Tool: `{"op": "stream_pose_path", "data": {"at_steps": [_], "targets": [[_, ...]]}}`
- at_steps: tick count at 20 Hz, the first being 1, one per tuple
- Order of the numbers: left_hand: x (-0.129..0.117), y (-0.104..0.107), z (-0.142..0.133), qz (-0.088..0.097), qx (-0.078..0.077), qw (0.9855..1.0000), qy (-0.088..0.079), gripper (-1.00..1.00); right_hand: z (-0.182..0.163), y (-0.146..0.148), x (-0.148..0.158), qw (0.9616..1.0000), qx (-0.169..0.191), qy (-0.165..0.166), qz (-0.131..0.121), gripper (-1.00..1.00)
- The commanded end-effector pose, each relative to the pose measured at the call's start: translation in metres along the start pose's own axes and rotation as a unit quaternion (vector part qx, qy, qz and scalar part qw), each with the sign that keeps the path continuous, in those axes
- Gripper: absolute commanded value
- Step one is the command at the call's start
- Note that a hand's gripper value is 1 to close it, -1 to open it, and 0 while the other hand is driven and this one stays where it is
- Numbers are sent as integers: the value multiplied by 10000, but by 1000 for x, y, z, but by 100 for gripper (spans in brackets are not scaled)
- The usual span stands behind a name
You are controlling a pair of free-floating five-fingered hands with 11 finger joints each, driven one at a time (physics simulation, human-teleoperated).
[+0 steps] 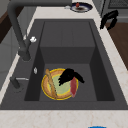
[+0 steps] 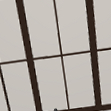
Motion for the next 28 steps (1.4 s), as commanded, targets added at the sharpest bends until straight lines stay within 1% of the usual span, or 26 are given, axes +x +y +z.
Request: {"op": "stream_pose_path", "data": {"at_steps": [1,5,6,7,8,10,11,14,17,18,20,21,22,23,24,25,27,28], "targets": [[-8,-7,7,-99,66,9999,-50,-100,0,0,0,10000,0,0,0,0],[-3,-12,10,-289,74,9993,-217,-100,0,0,0,10000,0,0,0,0],[-1,-14,10,-361,75,9990,-248,100,0,0,0,10000,0,0,0,0],[3,-14,11,-706,-142,9969,-326,100,0,0,0,10000,0,0,0,0],[5,-15,12,-864,-157,9955,-346,100,0,0,0,10000,0,0,0,0],[16,-16,11,-727,-36,9967,-347,100,0,0,0,10000,1,0,0,0],[21,-19,11,-675,-3,9972,-335,100,0,0,0,10000,1,0,0,0],[28,-26,9,-782,-22,9965,-307,100,0,0,0,10000,1,0,0,0],[35,-25,8,-985,45,9945,-361,100,0,0,0,10000,1,0,0,0],[39,-23,7,-957,117,9946,-385,100,0,0,0,10000,1,0,0,0],[40,-16,5,-851,128,9954,-422,100,0,0,0,10000,1,0,0,0],[45,-14,2,-903,66,9947,-482,100,0,0,0,10000,1,0,0,0],[50,-7,0,-981,128,9934,-587,100,0,0,0,10000,1,0,0,0],[50,-2,2,-862,162,9944,-584,100,0,0,0,10000,1,0,0,0],[53,1,2,-840,152,9947,-579,100,0,0,0,10000,1,0,0,0],[56,7,0,-785,223,9954,-504,100,0,0,0,10000,1,0,0,0],[60,14,-1,-791,254,9955,-446,100,0,0,0,10000,1,0,0,0],[62,17,-1,-802,273,9954,-450,100,0,0,0,10000,1,0,0,0]]}}
